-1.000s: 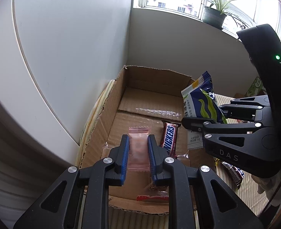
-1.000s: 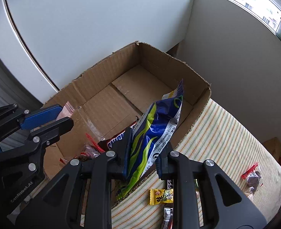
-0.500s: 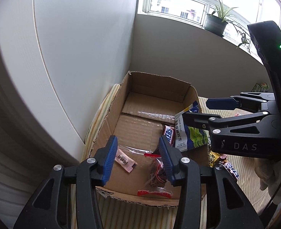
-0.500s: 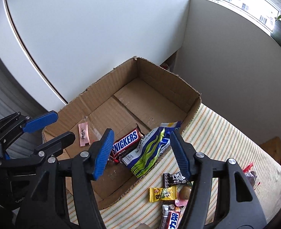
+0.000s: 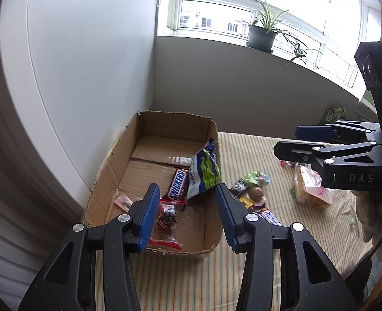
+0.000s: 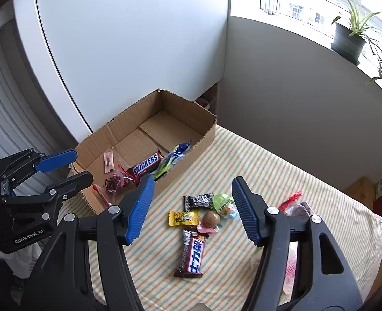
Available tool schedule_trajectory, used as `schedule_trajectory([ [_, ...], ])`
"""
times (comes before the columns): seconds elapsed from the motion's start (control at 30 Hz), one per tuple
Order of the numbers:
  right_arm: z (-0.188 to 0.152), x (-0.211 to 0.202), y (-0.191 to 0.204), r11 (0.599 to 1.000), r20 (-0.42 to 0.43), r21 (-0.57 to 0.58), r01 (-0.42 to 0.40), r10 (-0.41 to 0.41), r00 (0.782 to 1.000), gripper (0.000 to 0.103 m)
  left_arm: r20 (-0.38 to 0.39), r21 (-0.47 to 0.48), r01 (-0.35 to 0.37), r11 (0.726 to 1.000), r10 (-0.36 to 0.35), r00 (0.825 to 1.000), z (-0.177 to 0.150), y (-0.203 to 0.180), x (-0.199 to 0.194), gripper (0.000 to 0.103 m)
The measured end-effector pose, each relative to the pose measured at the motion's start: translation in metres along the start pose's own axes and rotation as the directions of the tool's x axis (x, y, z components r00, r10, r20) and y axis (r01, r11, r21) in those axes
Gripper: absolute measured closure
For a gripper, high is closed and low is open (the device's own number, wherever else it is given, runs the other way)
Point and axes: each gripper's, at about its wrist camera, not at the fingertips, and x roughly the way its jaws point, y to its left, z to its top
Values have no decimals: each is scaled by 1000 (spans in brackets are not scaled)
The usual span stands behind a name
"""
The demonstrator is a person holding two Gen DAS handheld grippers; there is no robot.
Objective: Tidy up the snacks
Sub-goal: 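Withdraw both grippers from the box toward the remaining snacks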
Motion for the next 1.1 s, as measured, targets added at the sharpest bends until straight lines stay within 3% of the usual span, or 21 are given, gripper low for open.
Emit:
schedule_trajectory([
  [0.07, -14, -15, -6, 1000, 21, -9, 26, -26, 999, 20, -1, 28, 13, 1000, -13, 1000, -5, -12, -1, 59],
  [0.2, -47, -35, -21, 995, 34, -17, 95, -94, 995, 19, -12, 62, 52, 997, -51, 999, -21, -34, -3, 59],
  [0.37, -90, -47, -63, 991, 4, 74, 109, -109, 994, 19, -52, 47, 91, 995, -88, 995, -43, -55, 2, 59],
  [0.57, -145, -60, -113, 970, -25, 202, 137, -135, 991, 19, -47, -14, 110, 994, -110, 993, -68, -73, 2, 59],
  [0.8, -191, -72, -143, 941, -15, 328, 84, -84, 996, 19, -48, -69, 114, 991, -117, 992, -89, -85, 4, 59],
  [1.1, -204, -67, -122, 942, 37, 334, 29, -44, 998, 24, -68, -108, 93, 990, -101, 993, -106, -89, 17, 59],
])
